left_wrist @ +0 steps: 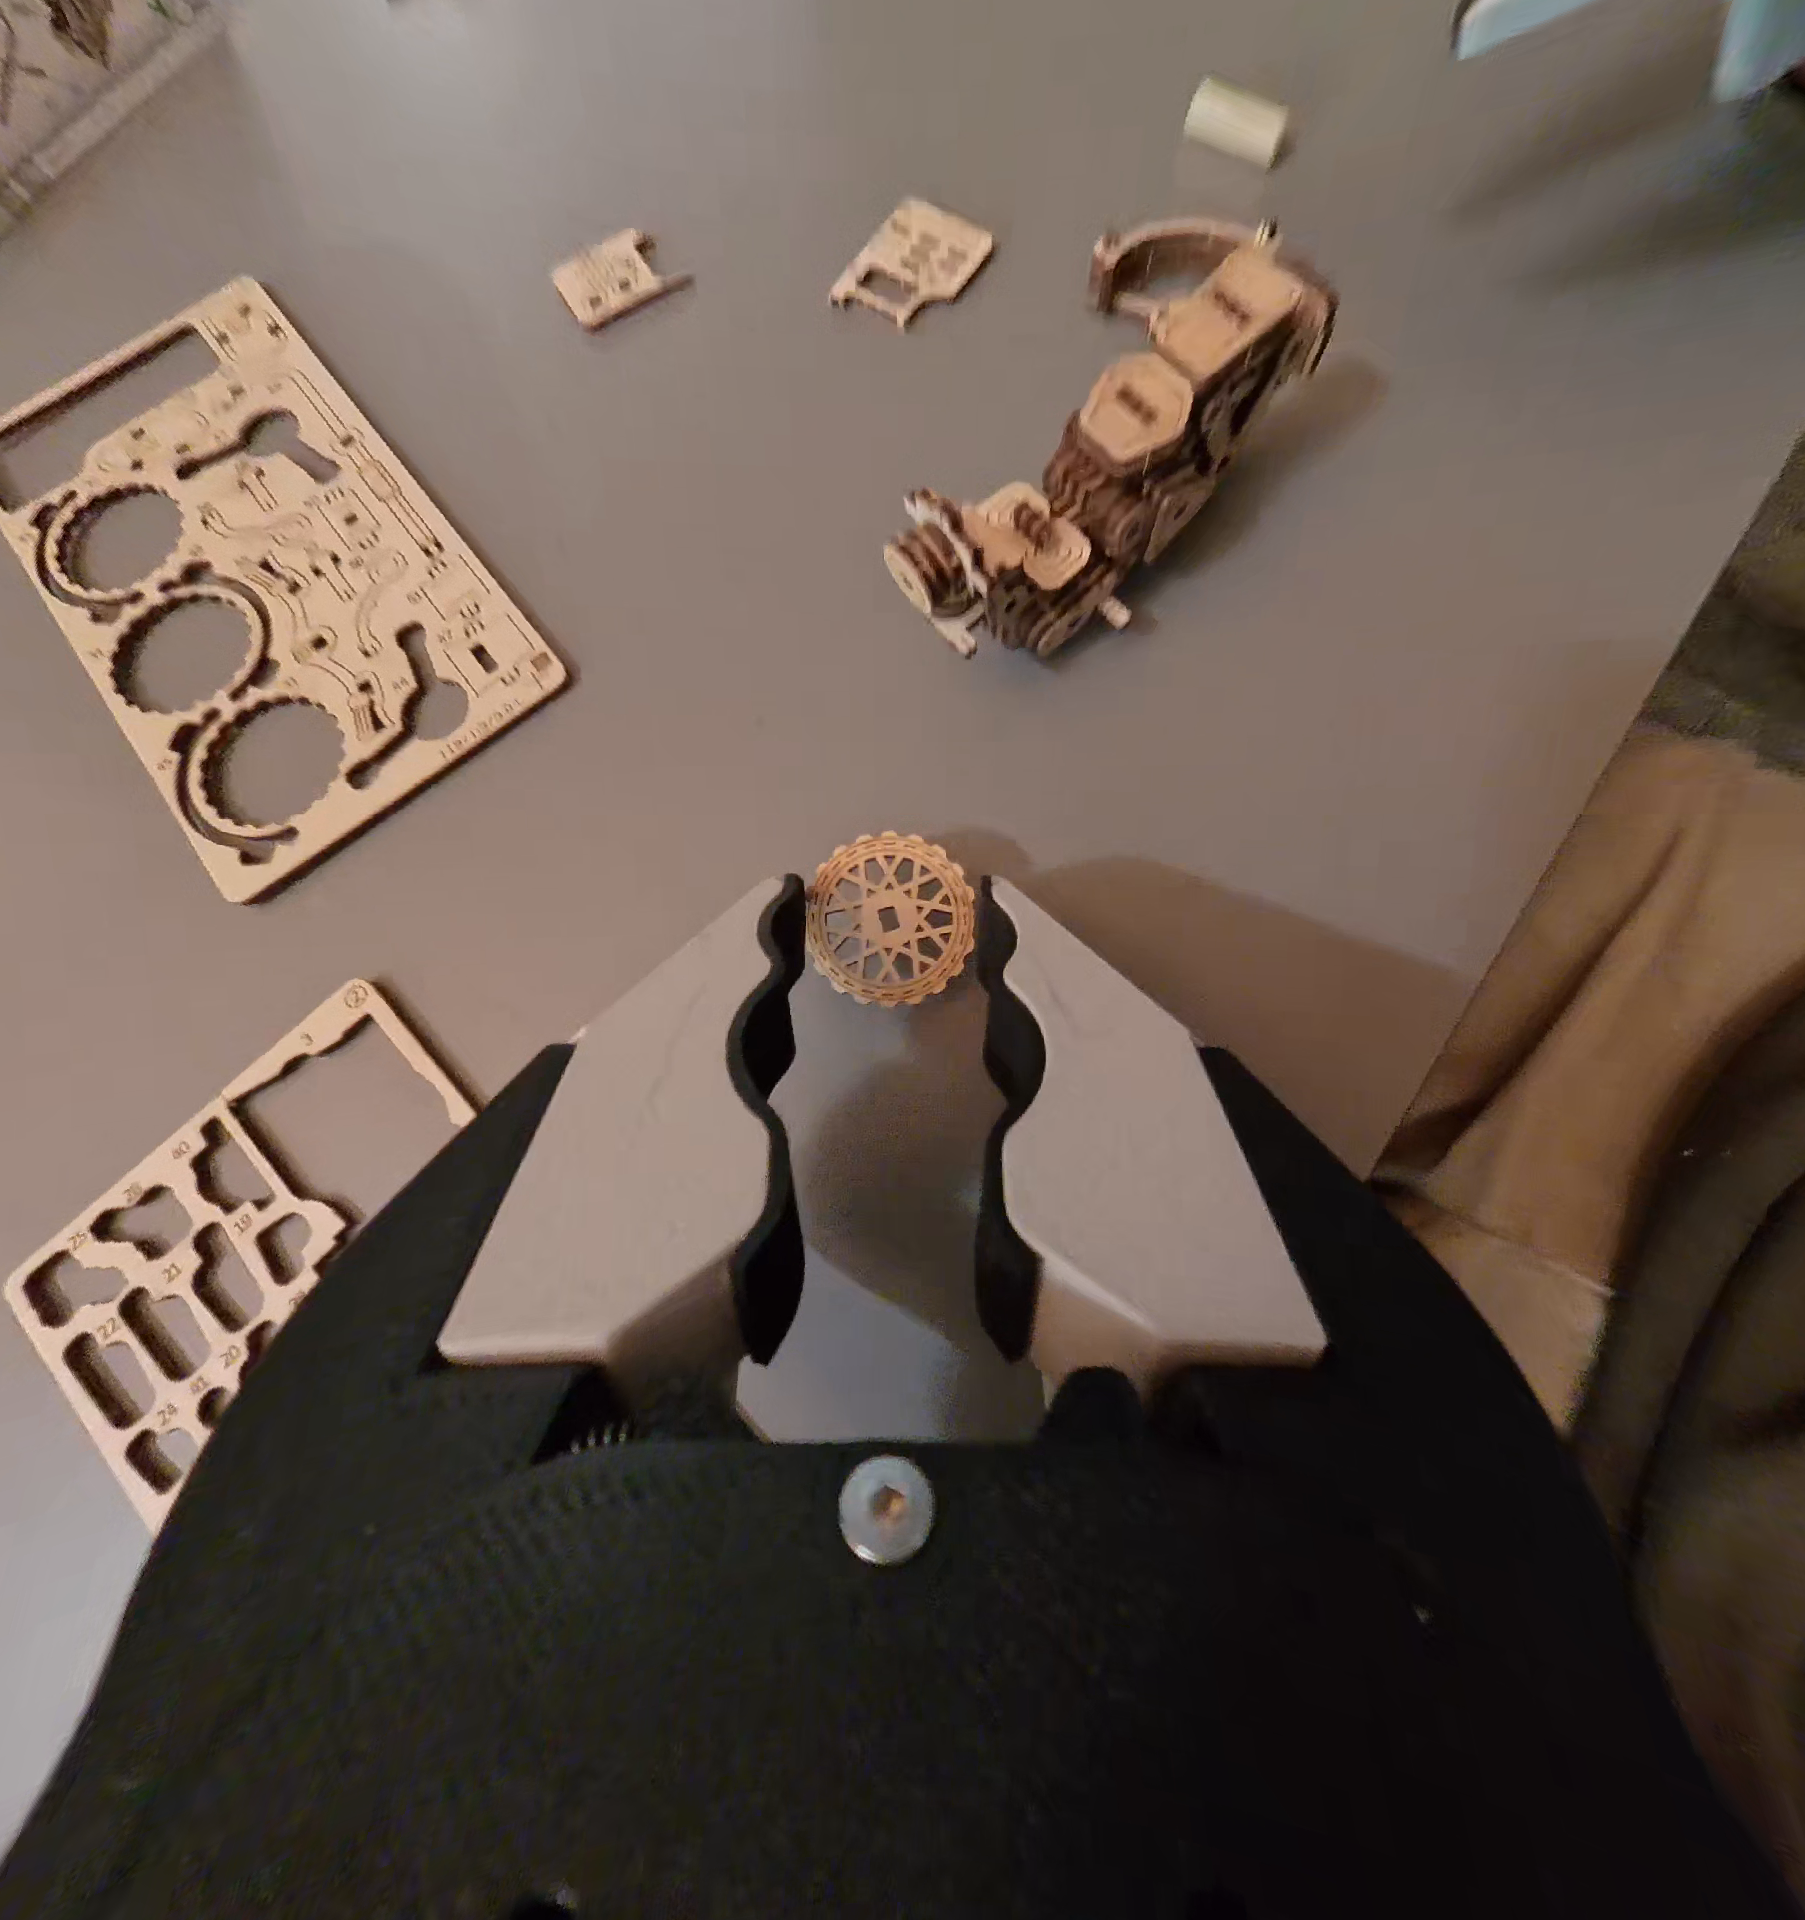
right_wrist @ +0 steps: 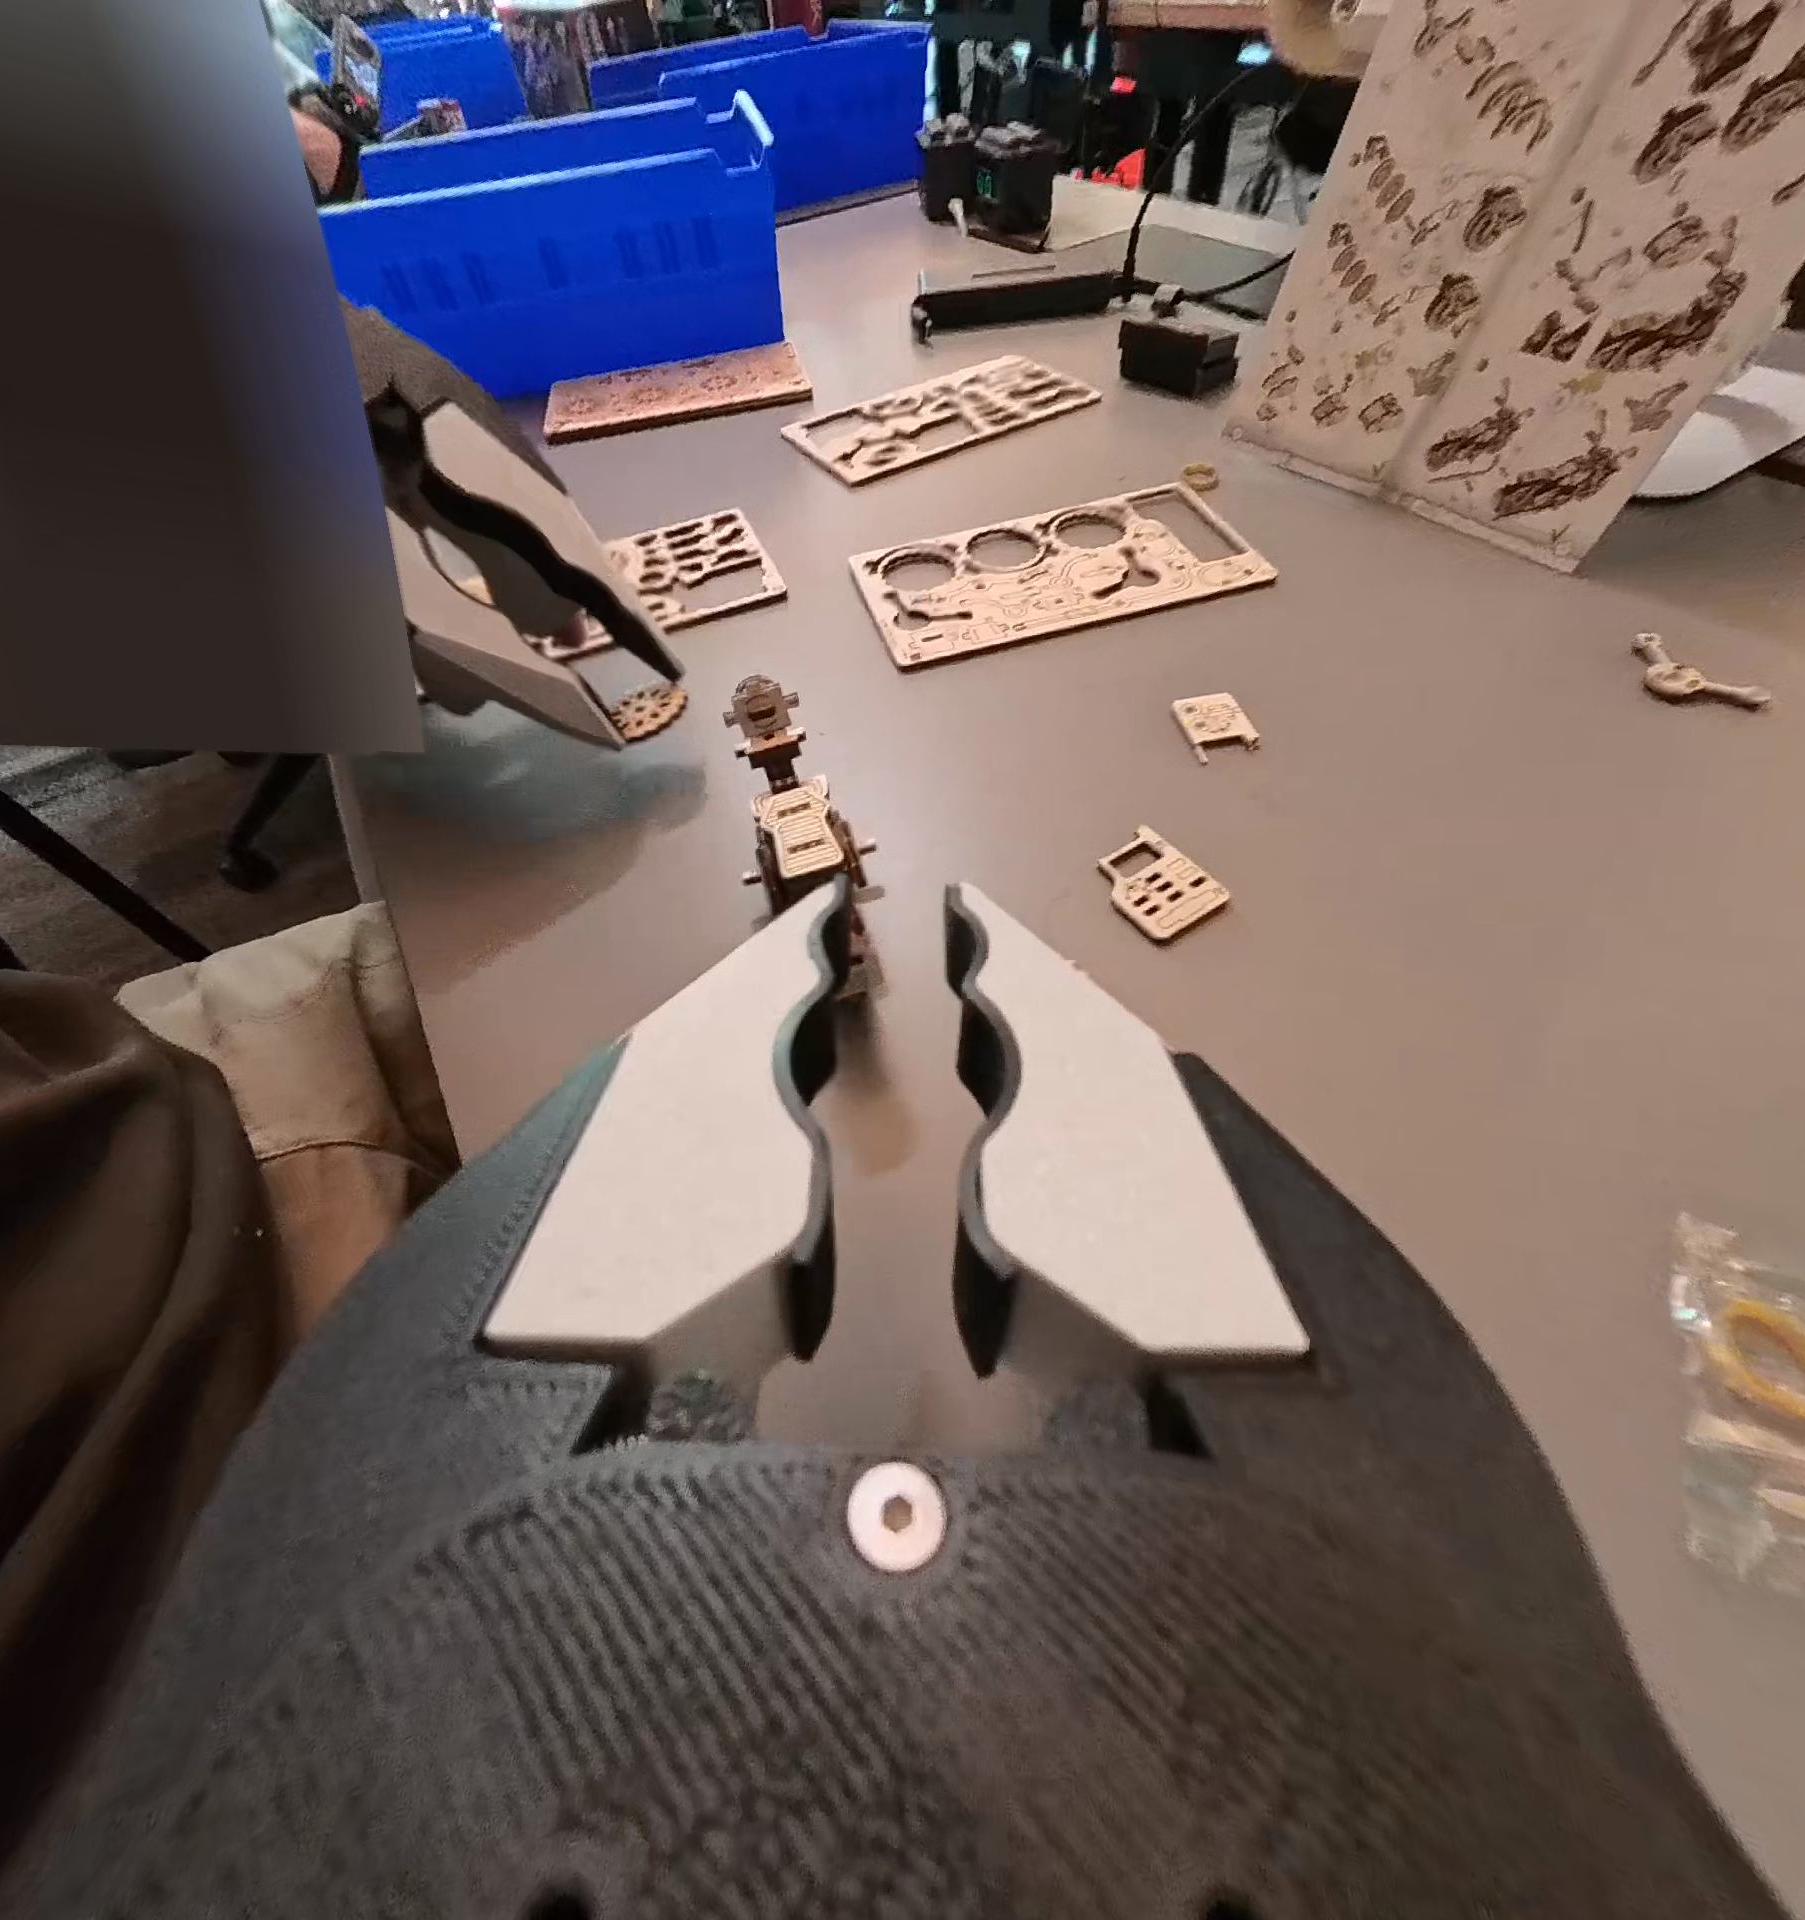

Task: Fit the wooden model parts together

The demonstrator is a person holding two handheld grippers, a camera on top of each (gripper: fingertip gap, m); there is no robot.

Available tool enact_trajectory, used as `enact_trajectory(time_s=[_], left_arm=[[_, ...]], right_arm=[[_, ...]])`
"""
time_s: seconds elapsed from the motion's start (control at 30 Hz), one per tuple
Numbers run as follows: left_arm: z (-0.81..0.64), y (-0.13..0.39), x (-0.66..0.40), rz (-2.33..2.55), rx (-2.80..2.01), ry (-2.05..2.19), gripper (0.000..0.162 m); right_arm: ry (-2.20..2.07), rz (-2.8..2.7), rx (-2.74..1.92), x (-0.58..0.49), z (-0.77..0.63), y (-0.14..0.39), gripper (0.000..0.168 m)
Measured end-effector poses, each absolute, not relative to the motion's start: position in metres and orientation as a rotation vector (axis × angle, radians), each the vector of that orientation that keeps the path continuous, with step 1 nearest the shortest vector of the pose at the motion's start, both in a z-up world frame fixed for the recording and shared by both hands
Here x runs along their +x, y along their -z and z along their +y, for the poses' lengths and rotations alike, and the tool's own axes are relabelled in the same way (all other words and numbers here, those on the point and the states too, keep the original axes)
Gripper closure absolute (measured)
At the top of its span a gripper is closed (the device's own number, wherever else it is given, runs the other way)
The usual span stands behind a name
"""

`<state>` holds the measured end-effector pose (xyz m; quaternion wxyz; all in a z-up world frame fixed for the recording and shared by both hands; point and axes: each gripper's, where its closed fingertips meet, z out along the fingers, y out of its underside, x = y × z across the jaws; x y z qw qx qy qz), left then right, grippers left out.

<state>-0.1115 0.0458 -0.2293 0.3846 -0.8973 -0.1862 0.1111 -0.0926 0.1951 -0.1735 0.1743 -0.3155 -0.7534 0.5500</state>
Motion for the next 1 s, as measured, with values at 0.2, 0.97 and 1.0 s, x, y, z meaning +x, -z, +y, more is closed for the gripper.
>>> enact_trajectory(time_s=[0.2,0.97,1.0], left_arm=[[0.056,0.197,-0.111,-0.455,-2.057,-0.198,0.132],[0.057,0.184,-0.125,-0.569,-1.846,-0.129,0.133],[0.057,0.182,-0.124,-0.567,-1.84,-0.126,0.133]], right_arm=[[-1.548,-1.888,-0.915,-0.105,0.227,0.145,0.16],[-1.497,-2.057,-1.021,-0.113,0.215,0.184,0.155],[-1.485,-2.063,-1.014,-0.113,0.213,0.184,0.155]])
